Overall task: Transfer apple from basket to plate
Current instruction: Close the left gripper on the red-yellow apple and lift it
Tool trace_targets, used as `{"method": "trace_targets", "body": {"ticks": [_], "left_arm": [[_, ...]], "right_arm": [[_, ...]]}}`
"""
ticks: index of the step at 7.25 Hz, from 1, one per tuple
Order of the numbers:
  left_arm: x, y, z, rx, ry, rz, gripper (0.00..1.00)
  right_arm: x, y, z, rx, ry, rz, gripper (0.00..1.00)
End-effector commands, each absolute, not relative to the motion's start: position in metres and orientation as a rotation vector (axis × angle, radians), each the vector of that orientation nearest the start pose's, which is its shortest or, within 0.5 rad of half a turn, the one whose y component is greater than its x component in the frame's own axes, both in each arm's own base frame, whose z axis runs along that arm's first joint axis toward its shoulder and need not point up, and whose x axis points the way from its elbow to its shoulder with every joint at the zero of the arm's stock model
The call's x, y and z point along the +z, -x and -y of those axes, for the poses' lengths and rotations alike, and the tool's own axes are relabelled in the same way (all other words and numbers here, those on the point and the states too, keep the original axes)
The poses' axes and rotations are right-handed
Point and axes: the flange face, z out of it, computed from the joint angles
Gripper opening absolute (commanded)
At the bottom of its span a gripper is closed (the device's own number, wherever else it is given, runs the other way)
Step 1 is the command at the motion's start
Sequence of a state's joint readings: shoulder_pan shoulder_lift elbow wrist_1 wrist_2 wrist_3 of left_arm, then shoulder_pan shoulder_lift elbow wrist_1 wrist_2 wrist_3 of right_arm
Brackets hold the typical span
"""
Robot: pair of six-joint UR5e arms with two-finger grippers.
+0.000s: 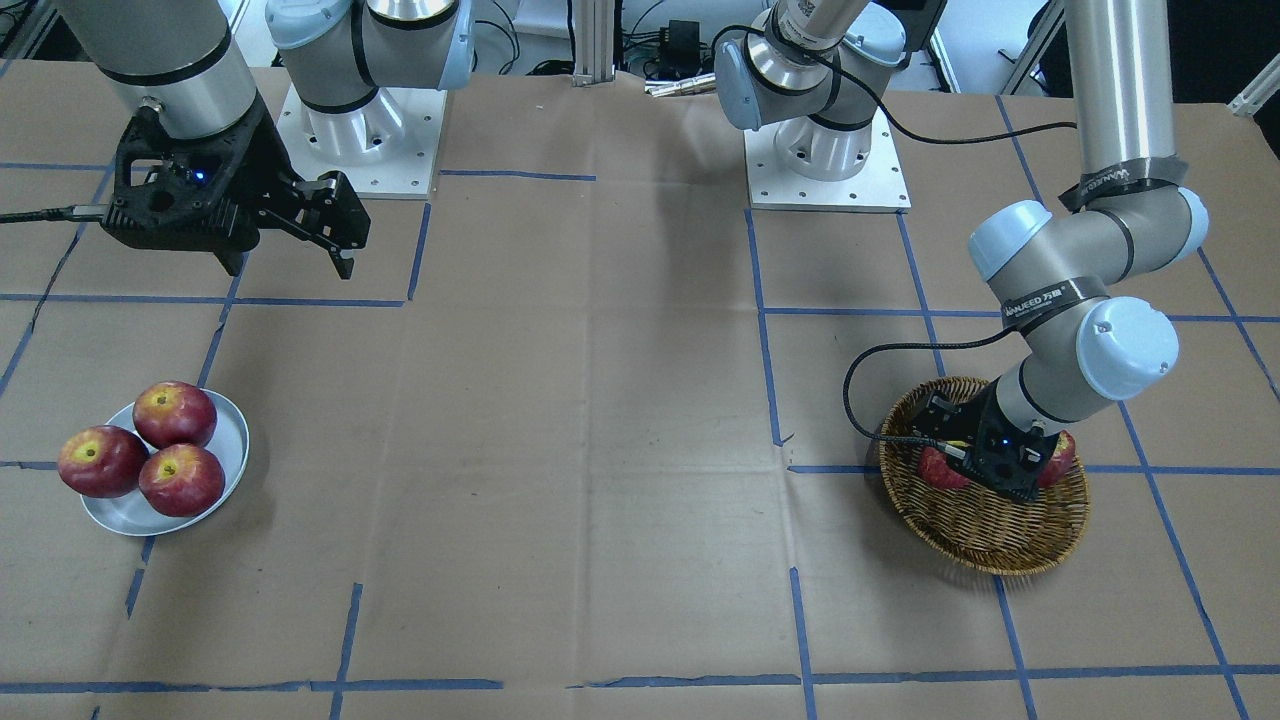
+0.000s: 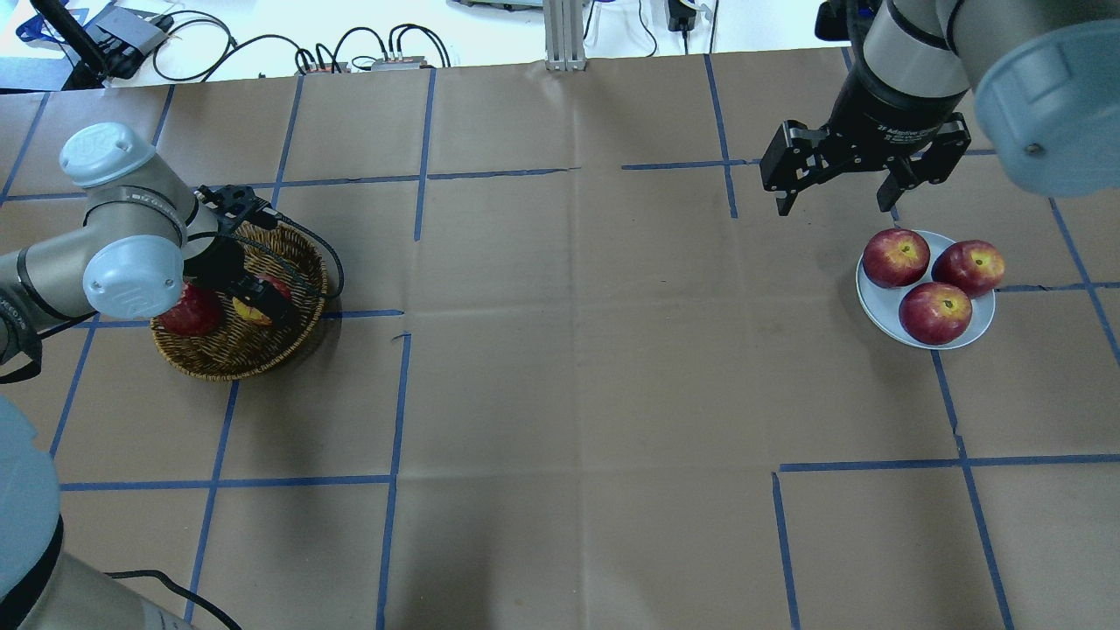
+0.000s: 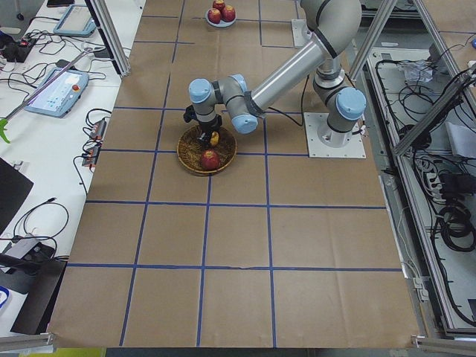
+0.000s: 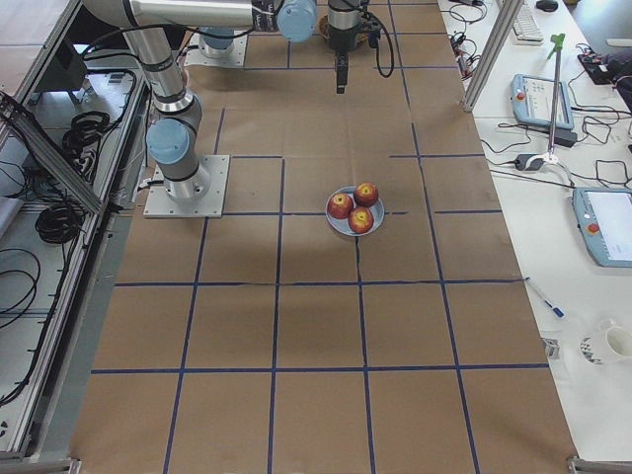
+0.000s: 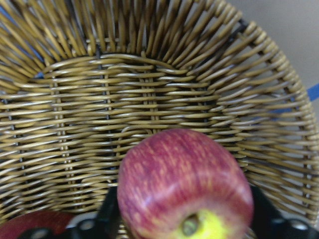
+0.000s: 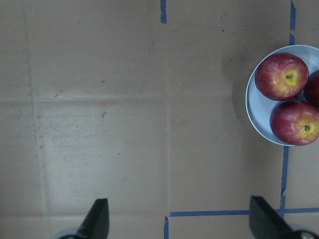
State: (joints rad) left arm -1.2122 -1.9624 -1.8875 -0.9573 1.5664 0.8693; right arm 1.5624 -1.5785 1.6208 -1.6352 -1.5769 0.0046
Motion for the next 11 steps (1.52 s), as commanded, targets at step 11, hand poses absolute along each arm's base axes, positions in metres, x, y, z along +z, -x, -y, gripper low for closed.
{"method": "trace_targets", "body": {"ticks": [11], "left_arm": [[0.259,0.293,0.538,-0.096,-0.498,-3.156,0.44]], "right_arm": [[0.473,-0.128,0.492,-0.034,-0.022,-3.148,1.00]]}}
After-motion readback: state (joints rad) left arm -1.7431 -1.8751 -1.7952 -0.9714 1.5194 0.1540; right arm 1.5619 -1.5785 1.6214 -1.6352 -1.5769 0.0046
